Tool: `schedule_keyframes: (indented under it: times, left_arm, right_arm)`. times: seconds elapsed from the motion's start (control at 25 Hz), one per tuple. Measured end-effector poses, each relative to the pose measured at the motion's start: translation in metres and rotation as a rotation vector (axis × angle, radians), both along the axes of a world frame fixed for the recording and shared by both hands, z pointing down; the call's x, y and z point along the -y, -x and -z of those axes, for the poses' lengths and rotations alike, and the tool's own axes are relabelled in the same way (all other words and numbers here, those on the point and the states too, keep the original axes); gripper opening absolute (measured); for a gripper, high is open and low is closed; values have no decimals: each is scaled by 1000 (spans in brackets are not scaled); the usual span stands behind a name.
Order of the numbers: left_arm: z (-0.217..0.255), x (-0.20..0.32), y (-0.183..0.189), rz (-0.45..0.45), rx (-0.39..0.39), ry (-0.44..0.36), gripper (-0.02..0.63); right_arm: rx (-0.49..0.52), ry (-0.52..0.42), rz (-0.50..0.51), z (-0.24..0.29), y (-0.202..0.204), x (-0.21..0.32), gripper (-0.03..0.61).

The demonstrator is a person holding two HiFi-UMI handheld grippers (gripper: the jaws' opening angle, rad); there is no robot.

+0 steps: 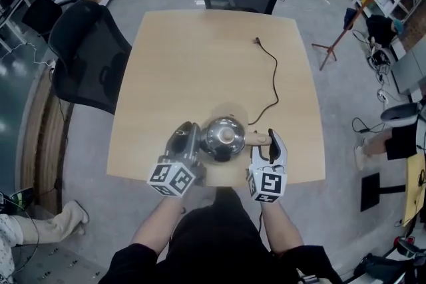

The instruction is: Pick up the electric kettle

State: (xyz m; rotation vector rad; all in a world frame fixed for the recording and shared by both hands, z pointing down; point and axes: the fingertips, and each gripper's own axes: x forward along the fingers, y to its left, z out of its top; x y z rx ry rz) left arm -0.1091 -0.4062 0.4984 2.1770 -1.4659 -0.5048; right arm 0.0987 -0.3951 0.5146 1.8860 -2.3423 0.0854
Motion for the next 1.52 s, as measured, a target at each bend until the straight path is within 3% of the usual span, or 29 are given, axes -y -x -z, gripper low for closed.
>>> schedule_keyframes:
  times: [0.4,0.76,1.52]
  left_arm:
    - [24,-47,13,5,-8,-22,81]
    - [40,-75,19,67,4,-54,83]
    - [75,-62,4,65,-16,-109,86]
  right_arm:
    - [5,-29,4,25,13,-45,171]
    - [39,-48,23,32,18,-69,170]
    - [39,-129,12,74,0,-53,171]
